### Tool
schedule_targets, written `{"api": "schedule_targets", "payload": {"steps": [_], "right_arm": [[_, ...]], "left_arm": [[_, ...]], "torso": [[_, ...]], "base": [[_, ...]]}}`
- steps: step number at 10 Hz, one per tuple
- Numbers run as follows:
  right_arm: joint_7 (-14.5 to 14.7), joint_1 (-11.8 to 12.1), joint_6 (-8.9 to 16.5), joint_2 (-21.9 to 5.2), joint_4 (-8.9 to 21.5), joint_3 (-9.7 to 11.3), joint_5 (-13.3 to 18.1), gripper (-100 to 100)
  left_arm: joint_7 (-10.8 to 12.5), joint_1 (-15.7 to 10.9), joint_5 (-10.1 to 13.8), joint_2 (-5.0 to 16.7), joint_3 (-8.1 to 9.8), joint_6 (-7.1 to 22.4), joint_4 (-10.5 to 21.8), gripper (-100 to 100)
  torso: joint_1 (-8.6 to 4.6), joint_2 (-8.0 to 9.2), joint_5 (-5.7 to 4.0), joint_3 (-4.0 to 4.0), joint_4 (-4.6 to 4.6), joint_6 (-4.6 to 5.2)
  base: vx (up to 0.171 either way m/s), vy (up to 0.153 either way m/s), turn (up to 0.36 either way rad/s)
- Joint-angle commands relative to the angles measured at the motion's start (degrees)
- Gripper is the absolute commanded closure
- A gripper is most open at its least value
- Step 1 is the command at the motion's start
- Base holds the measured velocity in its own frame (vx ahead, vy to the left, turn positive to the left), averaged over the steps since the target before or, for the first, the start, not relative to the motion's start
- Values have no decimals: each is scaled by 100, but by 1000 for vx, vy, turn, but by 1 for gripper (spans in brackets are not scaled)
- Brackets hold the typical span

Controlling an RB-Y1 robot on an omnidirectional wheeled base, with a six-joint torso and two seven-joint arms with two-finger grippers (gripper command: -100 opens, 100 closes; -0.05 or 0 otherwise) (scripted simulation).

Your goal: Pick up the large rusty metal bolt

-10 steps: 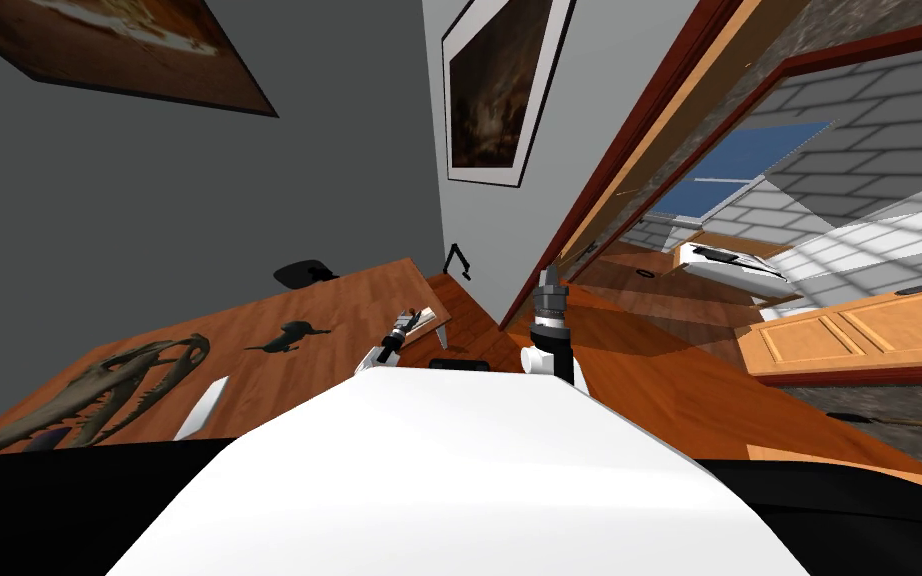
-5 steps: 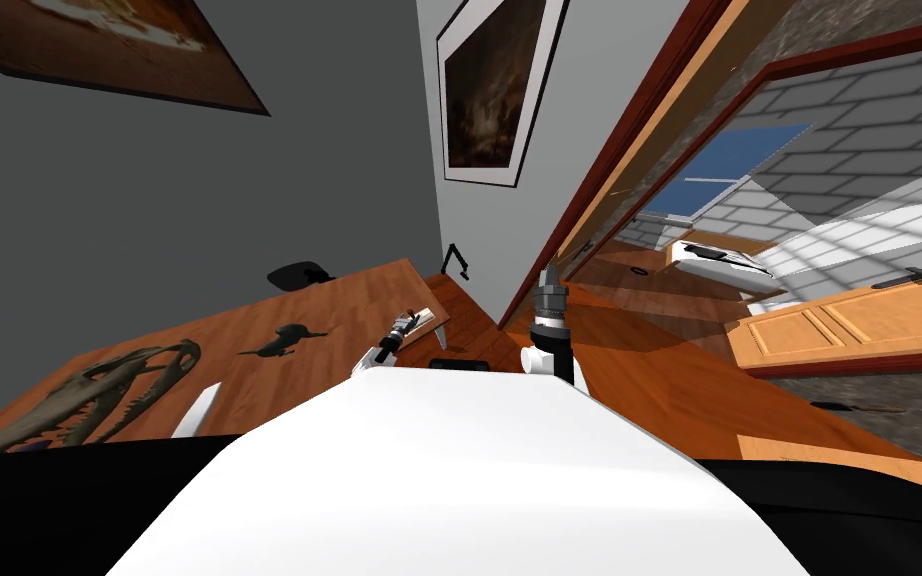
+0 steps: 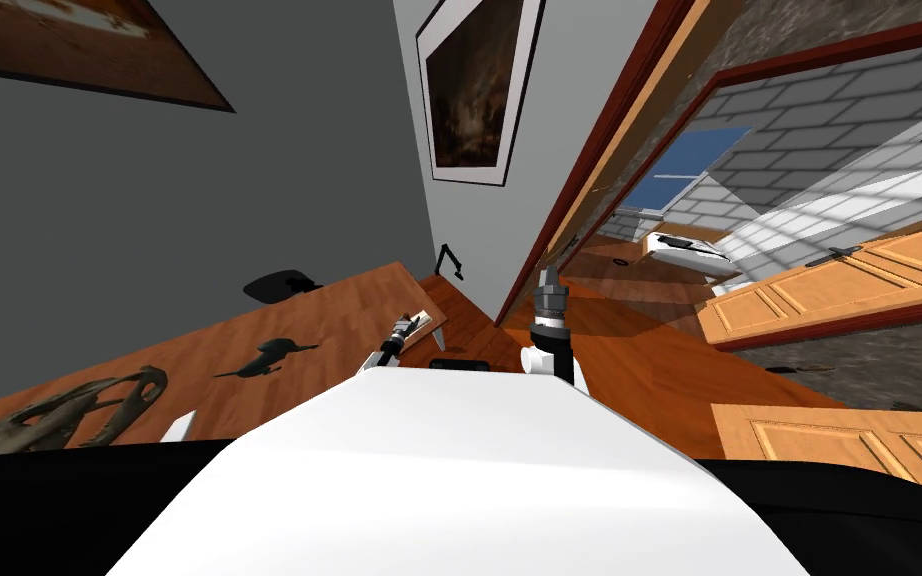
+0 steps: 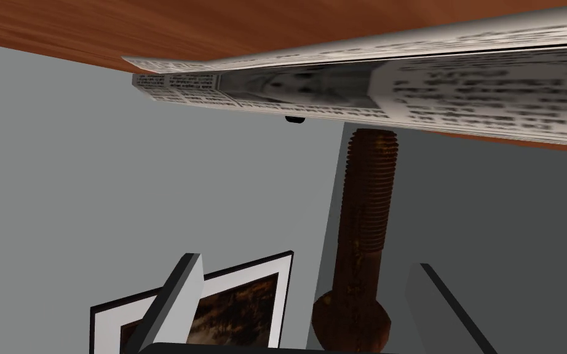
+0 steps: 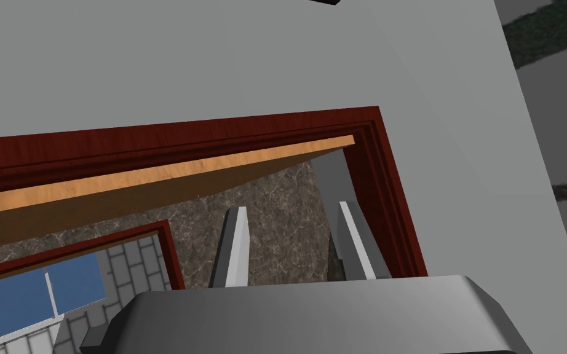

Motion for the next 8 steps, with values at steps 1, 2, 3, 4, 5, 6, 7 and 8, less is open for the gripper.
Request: {"api": "schedule_targets", "payload": {"steps": [1, 2, 3, 4, 5, 6, 7, 8], "right_arm": [[0, 0, 0, 0, 0, 0, 0, 0], [0, 1, 0, 0, 0, 0, 0, 0], [0, 0, 0, 0, 0, 0, 0, 0], [0, 0, 0, 0, 0, 1, 0, 0], [0, 0, 0, 0, 0, 0, 0, 0], [0, 0, 0, 0, 0, 0, 0, 0], [0, 0, 0, 0, 0, 0, 0, 0], [0, 1, 0, 0, 0, 0, 0, 0]], "left_arm": [[-60, 124, -29, -120, 77, 50, -163, -100], [-134, 267, -69, -291, 207, 99, -334, -100], [-208, 410, -108, -462, 337, 149, -505, -100], [-283, 553, -147, -634, 466, 198, -676, -100], [-357, 696, -186, -805, 596, 248, -846, -100], [-431, 838, -226, -977, 726, 297, -997, -100], [-431, 838, -226, -977, 726, 297, -1017, -100], [-505, 981, -265, -1148, 855, 346, -1188, -100]], "torso": [[0, 0, 0, 0, 0, 0], [-4, -2, 0, -1, -1, -2], [-15, -2, -2, -1, -1, 0], [-14, -2, -2, -1, 0, 2], [-8, -5, -2, -3, -1, 1], [-2, 0, 0, -1, 0, -1], [2, 2, 0, 1, 1, 0], [-10, 0, -1, 0, 0, -3]], "base": [[11, 93, -103], [11, 60, -169], [12, 72, -316], [23, 90, -323], [-2, 106, -233], [-9, 113, -270], [-5, 72, -117], [-2, 44, -180]]}}
